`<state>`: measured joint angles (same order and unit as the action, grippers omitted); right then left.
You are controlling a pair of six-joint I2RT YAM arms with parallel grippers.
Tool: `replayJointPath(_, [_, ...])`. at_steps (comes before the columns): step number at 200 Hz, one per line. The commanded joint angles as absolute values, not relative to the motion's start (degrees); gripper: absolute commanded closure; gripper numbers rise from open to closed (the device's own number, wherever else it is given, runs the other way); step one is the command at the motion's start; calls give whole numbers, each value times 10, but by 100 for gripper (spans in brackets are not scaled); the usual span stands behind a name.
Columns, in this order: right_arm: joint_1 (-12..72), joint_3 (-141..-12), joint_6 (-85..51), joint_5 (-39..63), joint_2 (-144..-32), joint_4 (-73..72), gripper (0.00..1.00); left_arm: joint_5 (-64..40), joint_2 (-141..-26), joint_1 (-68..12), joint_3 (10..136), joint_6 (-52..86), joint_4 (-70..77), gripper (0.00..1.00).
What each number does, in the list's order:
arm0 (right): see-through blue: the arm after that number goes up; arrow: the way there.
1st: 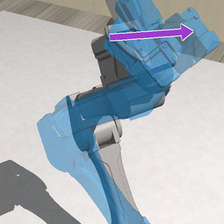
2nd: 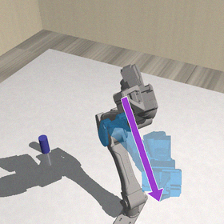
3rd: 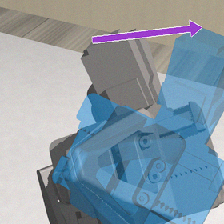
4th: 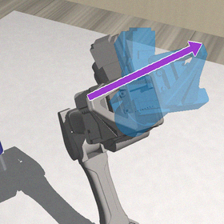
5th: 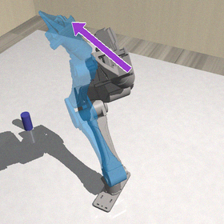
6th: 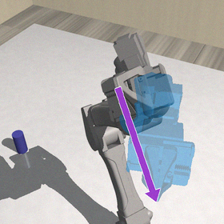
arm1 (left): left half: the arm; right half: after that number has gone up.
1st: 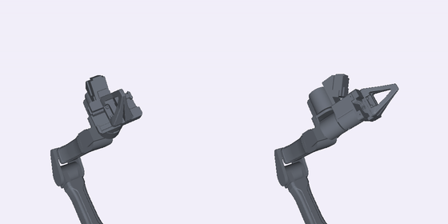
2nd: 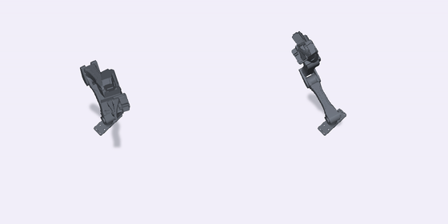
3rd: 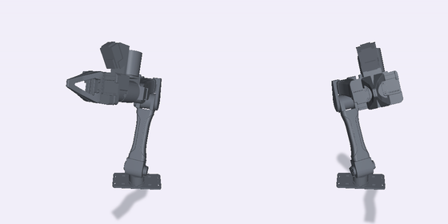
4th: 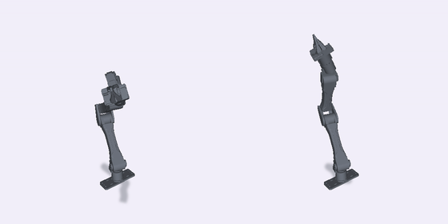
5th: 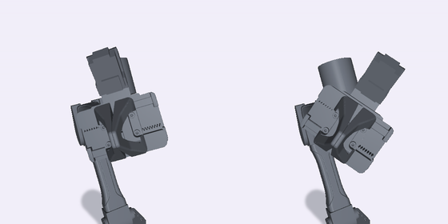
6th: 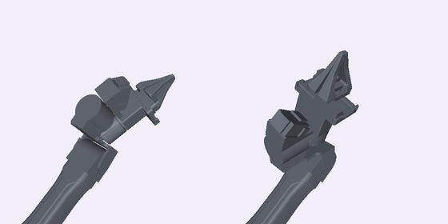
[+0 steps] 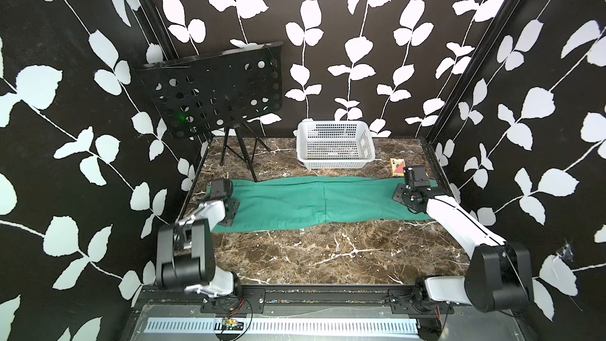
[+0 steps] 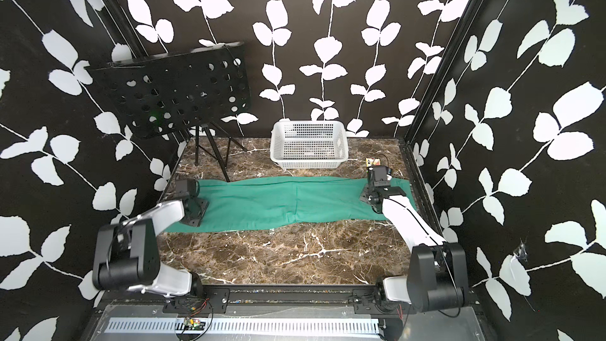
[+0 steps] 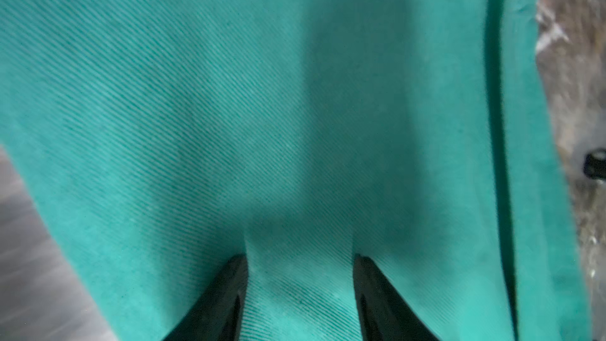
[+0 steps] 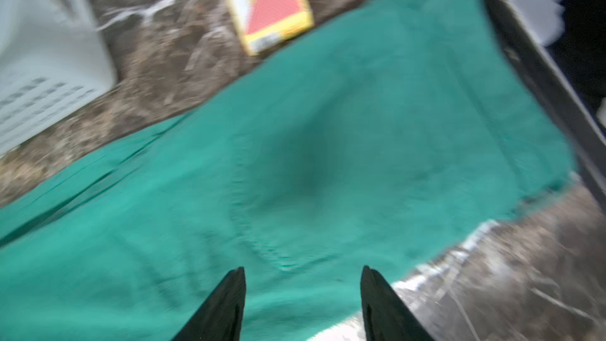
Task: Roll up the long pants
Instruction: Fold the long pant at the center of the board.
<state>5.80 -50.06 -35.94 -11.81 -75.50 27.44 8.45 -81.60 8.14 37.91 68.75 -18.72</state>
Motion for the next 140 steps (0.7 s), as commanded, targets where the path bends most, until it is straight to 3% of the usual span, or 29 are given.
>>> replayJointPath(1, [39, -474, -400, -165, -727, 317, 35, 130, -786, 95, 316, 735, -343, 40])
replayJointPath(41, [-3, -471, -442, -199, -735, 348, 22, 173, -735, 132, 366, 675, -431, 37])
replayJointPath(86, [-79, -453, -456, -63, -807, 253, 22, 179, -694, 133, 417, 611, -447, 35])
replayJointPath(124, [-92, -464, -468, -19, -886, 195, 35, 157, -664, 133, 451, 575, -462, 34])
replayJointPath(140, [-101, -461, -479, -13, -905, 189, 53, 149, -643, 133, 452, 569, -466, 33])
